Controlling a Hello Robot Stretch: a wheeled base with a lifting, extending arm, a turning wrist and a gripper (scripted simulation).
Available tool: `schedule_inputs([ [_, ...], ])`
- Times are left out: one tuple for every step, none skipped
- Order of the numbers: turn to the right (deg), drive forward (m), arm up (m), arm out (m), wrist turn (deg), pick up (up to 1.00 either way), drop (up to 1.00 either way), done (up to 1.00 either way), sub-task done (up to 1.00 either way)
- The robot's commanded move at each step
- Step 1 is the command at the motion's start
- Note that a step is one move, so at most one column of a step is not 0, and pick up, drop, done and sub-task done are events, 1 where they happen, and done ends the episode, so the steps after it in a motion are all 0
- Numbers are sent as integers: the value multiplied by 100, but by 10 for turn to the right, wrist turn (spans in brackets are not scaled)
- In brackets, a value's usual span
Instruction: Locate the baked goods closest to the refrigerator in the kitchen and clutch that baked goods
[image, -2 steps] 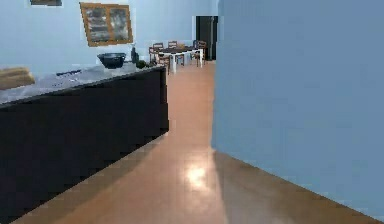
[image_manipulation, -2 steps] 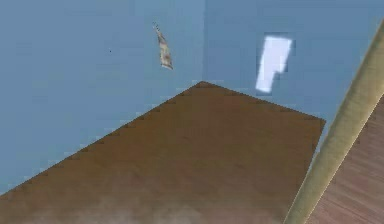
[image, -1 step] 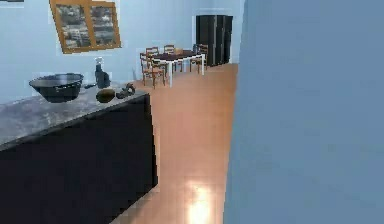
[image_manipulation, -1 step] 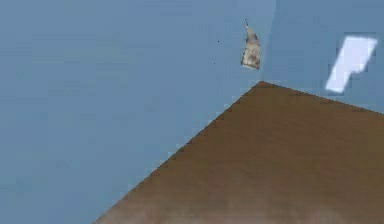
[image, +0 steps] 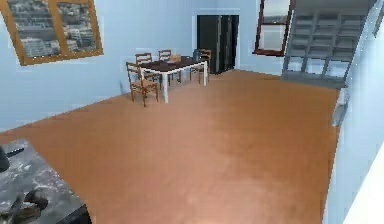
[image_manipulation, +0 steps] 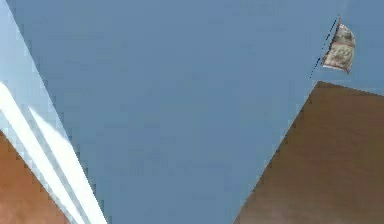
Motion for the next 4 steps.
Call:
schedule_inputs([
  [0,30,0,0,0,0,0,0,0],
  [120,0,0,0,0,0,0,0,0],
  [0,100,0,0,0,0,0,0,0],
  [0,100,0,0,0,0,0,0,0],
])
